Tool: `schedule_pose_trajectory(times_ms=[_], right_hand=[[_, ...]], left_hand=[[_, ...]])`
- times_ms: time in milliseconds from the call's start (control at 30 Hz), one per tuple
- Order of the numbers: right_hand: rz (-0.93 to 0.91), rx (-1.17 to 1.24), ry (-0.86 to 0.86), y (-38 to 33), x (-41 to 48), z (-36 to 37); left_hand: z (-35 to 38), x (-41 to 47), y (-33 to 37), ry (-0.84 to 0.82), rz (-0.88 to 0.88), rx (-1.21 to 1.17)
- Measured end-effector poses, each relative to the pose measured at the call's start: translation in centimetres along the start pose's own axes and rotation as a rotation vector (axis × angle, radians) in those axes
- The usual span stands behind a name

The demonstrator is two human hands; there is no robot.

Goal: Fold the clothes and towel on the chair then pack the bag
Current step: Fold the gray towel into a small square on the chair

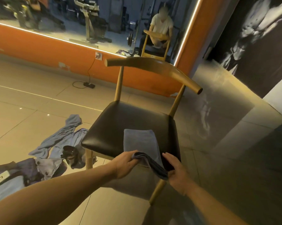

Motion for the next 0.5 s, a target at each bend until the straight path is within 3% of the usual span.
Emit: schedule_pose_trajectory(times_ms=[133,233,300,400,500], right_hand=[[-0.215,-0.173,0.023,-2.4,3.7,-0.8],[-0.104,0.181,0.107,-3.8,6.1,-2.1],[-0.007,0.338,0.171,-4.3,7.9,-2.8],[0.1,0.343,0.256,-4.2,10.5,-3.4],[0.187,0.354,0.328,-2.8,13.1,-3.1]], left_hand=[[-0.8,1.1,0.1,-0.029,-0.069,-0.23],[-2.4,2.5,0.4,-0.023,-0.097,-0.406],[-4.2,3.9,0.3,0.098,-0.075,-0.441],[-6.8,6.0,-0.1,0.303,-0.094,-0.387],[-8.0,8.1,-0.1,0.382,-0.142,-0.332]])
Point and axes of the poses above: each hand's wrist, its own x-axis towards the middle knuckle, its own z-axis out of the palm, y = z × x, the point moved 6 cm from there along x, towards the middle knuckle, and after that the axes turned 15 degrees about -z, right-handed, at the moved point
